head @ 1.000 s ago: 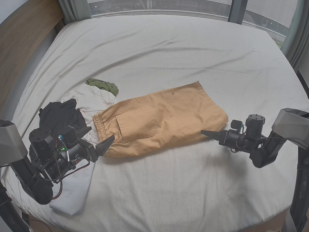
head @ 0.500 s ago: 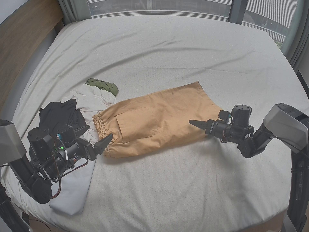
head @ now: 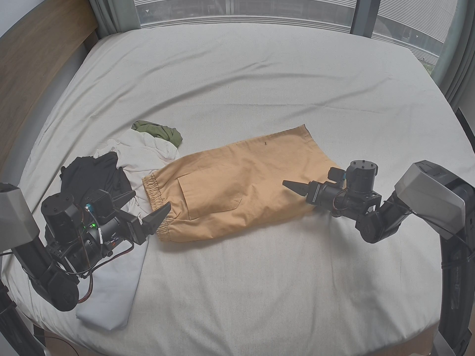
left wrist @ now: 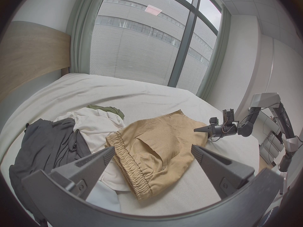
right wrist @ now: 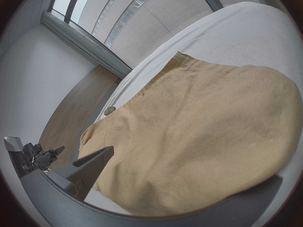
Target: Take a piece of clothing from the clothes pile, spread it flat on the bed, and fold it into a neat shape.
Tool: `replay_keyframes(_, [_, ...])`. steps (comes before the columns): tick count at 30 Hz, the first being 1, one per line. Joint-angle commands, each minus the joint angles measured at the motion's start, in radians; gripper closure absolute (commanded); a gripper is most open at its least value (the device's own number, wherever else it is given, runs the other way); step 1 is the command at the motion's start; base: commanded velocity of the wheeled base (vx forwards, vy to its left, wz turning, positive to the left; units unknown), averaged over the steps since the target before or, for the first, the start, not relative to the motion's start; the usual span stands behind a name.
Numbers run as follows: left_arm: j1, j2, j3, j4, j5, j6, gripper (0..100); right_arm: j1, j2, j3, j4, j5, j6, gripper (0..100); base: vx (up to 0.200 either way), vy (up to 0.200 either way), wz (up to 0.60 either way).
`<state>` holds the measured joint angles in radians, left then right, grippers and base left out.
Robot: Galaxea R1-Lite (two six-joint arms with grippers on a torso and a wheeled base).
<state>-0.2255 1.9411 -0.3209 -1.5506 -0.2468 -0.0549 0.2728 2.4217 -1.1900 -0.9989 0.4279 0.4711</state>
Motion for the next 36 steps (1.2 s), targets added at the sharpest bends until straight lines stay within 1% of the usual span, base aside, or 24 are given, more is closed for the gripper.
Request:
replay_keyframes(1, [-0.001,0.001,0.002,0.000,0.000,0.000,0,0.000,0.011,0.003,0.005,0.000,0.001,100,0.000,0.000,0.00])
replay_keyframes(4, [0.000,0.001,0.003,0.000,-0.002,-0.002,0,-0.003,0.010,0.007,0.006,-0.017,0.000,100,0.000,0.000,0.00])
replay_keyframes(13, [0.000,-0.001,0.003,0.000,-0.002,-0.008,0,-0.010,-0.061,0.079,0.006,-0.018,-0.014,100,0.000,0.000,0.00])
replay_keyframes(26, [-0.001,-0.001,0.006,0.000,-0.003,-0.010,0,-0.041,-0.176,0.259,0.003,-0.021,-0.098,100,0.000,0.000,0.00])
replay_keyframes(30, [-0.001,0.001,0.009,0.000,-0.003,-0.010,0,-0.049,-0.184,0.313,-0.027,-0.020,-0.115,100,0.000,0.000,0.00])
replay_keyframes(32, [-0.003,-0.001,0.011,0.000,-0.003,-0.010,0,-0.058,-0.200,0.366,-0.053,-0.020,-0.121,100,0.000,0.000,0.00])
replay_keyframes(36, [-0.005,0.002,0.011,0.000,-0.003,-0.010,0,-0.066,-0.248,0.458,-0.063,-0.021,-0.131,100,0.000,0.000,0.00])
